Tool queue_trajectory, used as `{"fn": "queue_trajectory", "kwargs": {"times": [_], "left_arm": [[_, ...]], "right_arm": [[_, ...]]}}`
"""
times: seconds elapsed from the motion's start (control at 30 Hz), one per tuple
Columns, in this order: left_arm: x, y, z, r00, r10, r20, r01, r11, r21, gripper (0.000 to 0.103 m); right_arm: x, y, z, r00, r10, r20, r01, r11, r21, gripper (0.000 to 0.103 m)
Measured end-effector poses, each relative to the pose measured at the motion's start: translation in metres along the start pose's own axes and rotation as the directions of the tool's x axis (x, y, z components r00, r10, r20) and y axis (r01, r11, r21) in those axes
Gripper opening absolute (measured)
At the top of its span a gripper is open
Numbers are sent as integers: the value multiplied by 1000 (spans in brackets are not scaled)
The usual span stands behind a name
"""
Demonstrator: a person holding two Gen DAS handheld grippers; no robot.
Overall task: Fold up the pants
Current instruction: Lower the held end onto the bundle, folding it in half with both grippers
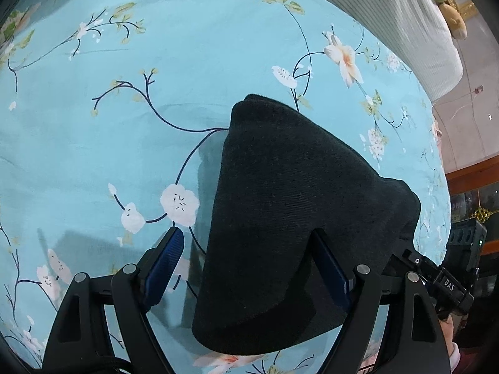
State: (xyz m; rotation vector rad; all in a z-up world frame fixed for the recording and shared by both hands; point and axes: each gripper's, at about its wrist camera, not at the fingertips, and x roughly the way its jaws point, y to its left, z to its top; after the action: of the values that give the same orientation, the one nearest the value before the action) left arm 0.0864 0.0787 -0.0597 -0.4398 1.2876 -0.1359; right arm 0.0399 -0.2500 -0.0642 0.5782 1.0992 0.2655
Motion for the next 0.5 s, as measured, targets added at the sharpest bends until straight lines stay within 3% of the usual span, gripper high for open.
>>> {"fn": "queue_trajectory", "kwargs": {"times": [0.37, 0.5], "left_arm": [[3, -10, -1, 1000, -8, -4, 8, 1000, 12, 71], [1, -13, -3, 1000, -12, 7, 12, 1000, 29, 64]], "right_arm": [[8, 4, 2, 1000, 18, 8, -17, 1000, -21, 71], [5, 5, -1, 1000, 23, 17, -22, 999, -46, 65]]}}
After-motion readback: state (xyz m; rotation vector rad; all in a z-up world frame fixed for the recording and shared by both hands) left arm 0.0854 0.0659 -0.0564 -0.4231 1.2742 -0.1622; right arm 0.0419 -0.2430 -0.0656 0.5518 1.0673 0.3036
